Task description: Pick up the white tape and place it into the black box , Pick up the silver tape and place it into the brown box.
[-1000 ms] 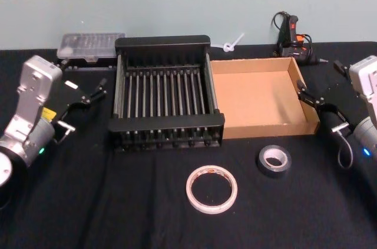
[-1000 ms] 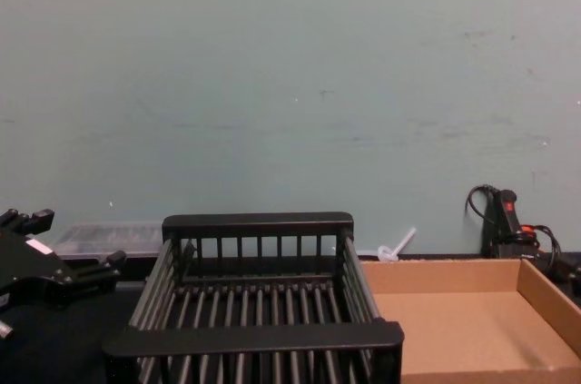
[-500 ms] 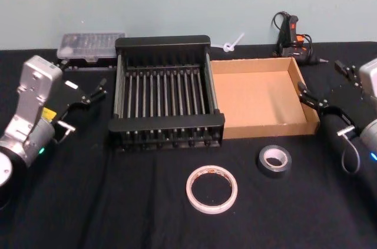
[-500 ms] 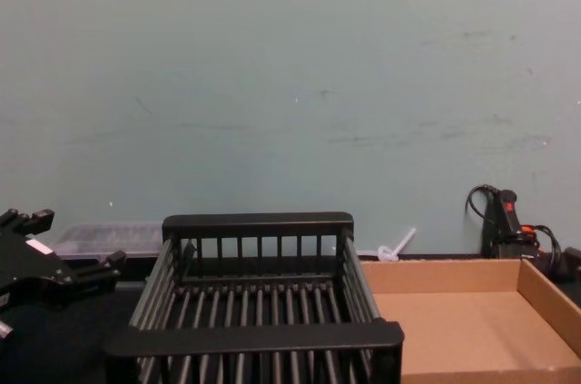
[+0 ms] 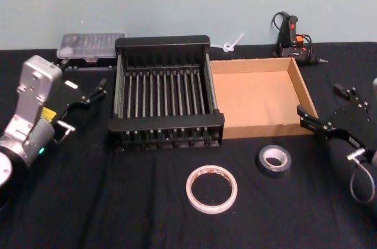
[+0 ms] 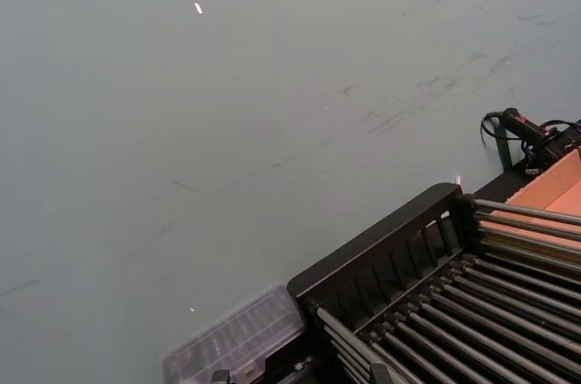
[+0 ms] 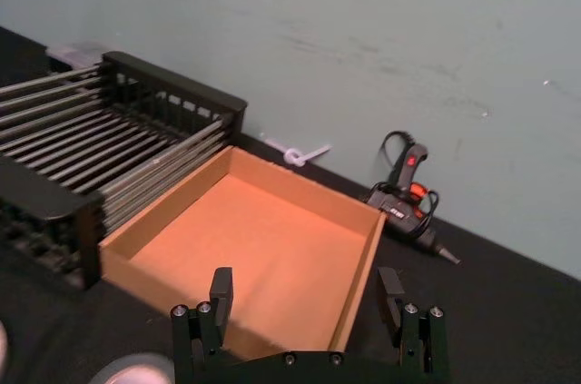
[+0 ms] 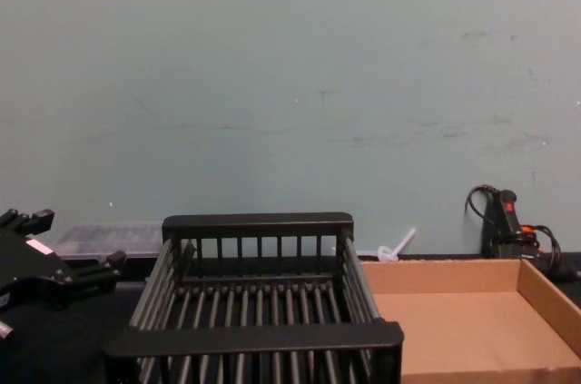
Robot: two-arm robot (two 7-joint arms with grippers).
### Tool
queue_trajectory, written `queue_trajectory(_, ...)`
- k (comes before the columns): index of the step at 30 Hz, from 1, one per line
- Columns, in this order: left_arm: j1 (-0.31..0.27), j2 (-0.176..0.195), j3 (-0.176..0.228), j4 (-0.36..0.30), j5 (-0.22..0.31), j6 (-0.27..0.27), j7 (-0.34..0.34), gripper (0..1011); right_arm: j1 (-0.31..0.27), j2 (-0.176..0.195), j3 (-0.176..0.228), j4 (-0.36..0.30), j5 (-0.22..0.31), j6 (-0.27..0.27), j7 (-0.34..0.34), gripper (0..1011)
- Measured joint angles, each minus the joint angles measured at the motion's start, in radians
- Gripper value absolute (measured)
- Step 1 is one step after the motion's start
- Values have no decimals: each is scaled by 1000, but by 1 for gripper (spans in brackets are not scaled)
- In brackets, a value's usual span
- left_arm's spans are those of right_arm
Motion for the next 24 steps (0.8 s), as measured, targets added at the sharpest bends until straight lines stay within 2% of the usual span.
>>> queue_trajectory(6,0,0,0,0,0,0,0,1001,-69,25,33,-73,27,61,20,1003)
queue_trajectory(12,0,0,0,0,0,0,0,1001,-118,41,48,-118,41,120,41,1002)
queue_trajectory(18,0,0,0,0,0,0,0,1001,-138,42,47,-132,40,181,55,1003)
queue_trajectory(24,0,0,0,0,0,0,0,1001,-128,29,36,-120,28,225,70,1002)
